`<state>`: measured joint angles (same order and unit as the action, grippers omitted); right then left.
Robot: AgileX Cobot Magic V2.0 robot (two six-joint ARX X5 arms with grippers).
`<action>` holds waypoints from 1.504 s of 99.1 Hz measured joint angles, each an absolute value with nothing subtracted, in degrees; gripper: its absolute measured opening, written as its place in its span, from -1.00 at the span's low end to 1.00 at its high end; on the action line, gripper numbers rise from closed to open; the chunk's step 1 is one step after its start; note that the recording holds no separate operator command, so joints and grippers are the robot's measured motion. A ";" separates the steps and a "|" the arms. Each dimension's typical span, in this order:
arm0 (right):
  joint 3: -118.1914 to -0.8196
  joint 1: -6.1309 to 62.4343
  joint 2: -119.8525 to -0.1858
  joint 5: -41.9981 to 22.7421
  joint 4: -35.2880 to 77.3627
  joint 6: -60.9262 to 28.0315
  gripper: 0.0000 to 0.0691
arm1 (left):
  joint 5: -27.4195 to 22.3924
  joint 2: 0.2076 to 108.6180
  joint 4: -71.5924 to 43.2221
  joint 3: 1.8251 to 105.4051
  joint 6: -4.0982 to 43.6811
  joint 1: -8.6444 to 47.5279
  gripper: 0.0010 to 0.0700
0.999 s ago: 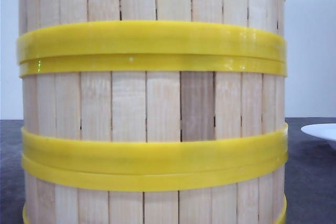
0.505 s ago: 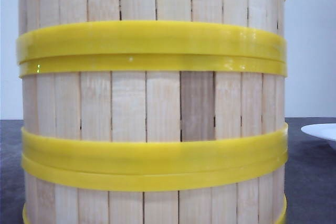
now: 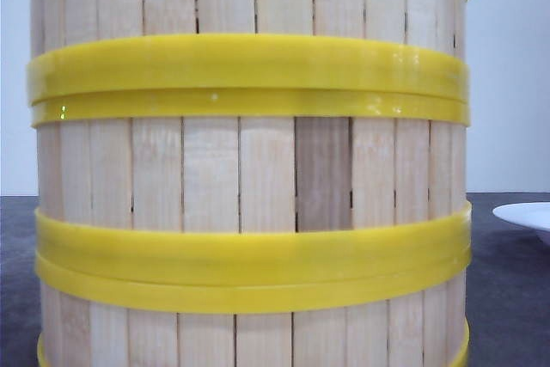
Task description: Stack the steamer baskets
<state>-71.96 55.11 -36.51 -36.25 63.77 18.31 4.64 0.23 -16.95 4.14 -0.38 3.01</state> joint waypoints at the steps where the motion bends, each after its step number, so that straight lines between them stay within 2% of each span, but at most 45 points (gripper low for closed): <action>1: -71.96 55.11 -36.51 -36.25 63.77 18.31 -0.97 | 4.64 0.23 -16.95 4.14 -0.38 3.01 -0.95; 44: -71.96 55.09 -36.51 -37.69 63.75 18.28 -0.97 | 4.64 0.23 -16.95 4.14 -0.36 3.03 -0.95; 54: -71.96 53.08 -36.51 -37.67 63.70 17.93 -0.97 | 4.62 0.23 -16.95 4.14 -0.36 3.01 -0.95; 67: -71.96 45.65 -36.51 -37.63 61.71 16.10 -0.97 | 4.62 0.23 -16.95 4.14 -0.36 3.01 -0.95; 82: -71.96 33.41 -36.51 -35.07 55.18 10.83 -0.97 | 4.64 0.23 -16.95 4.14 -0.36 3.03 -0.95; 89: -71.96 27.03 -36.51 -31.18 52.84 7.42 -0.97 | 4.62 0.23 -16.93 4.14 -0.36 3.01 -0.95; 106: -71.92 10.79 -36.51 -16.19 48.82 -0.47 -0.97 | 4.62 0.23 -16.95 4.14 -0.36 3.01 -0.95; 118: -69.71 2.35 -36.07 -10.17 44.16 -2.74 -0.97 | 4.62 0.23 -16.93 4.14 -0.36 3.01 -0.95; 129: -64.38 -1.89 -34.26 -7.66 39.66 -3.22 -0.97 | 4.62 0.23 -16.93 4.14 -0.36 3.01 -0.95; 149: -48.88 -2.61 -27.29 -7.44 28.01 -3.27 -0.97 | 4.62 0.23 -16.93 4.14 -0.36 3.01 -0.95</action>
